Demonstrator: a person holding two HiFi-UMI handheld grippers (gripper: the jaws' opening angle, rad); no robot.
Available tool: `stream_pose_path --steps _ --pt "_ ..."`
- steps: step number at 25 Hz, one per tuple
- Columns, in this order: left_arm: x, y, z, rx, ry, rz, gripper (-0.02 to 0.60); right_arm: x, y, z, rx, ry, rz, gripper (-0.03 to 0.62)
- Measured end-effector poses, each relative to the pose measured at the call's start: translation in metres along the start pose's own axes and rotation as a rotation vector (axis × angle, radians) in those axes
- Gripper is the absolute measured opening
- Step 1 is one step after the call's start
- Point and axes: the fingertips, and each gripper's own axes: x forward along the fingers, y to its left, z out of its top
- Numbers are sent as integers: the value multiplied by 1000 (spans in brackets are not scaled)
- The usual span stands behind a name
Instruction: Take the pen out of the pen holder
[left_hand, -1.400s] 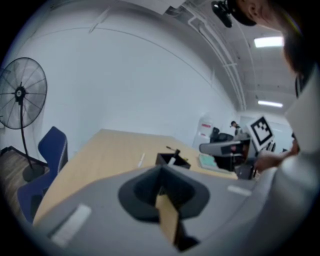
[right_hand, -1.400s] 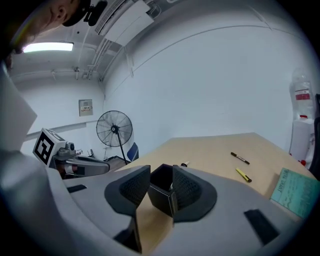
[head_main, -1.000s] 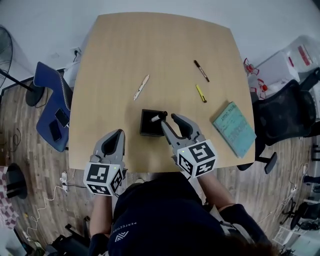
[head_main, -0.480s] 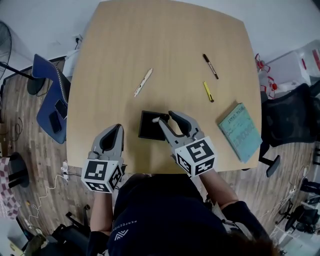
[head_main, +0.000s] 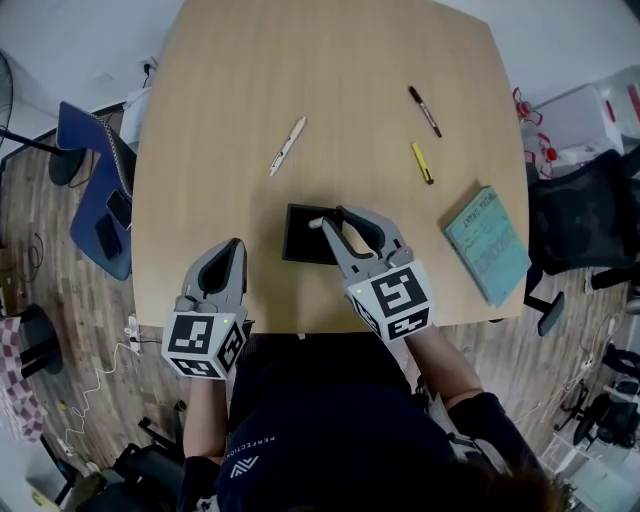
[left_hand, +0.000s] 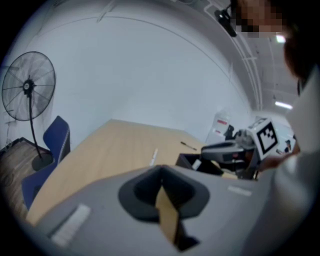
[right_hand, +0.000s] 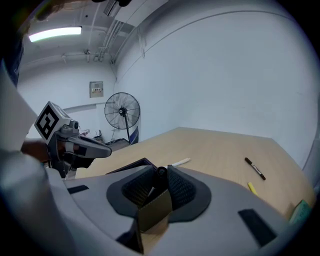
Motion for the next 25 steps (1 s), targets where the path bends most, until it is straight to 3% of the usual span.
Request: stream_pose_path --steps 13,25 --pt "-21 12 14 33 -52 -83 8 -9 17 11 -10 7 -92 60" --pt "-39 12 38 20 -141 -164 8 -34 36 57 -25 -99 -134 60"
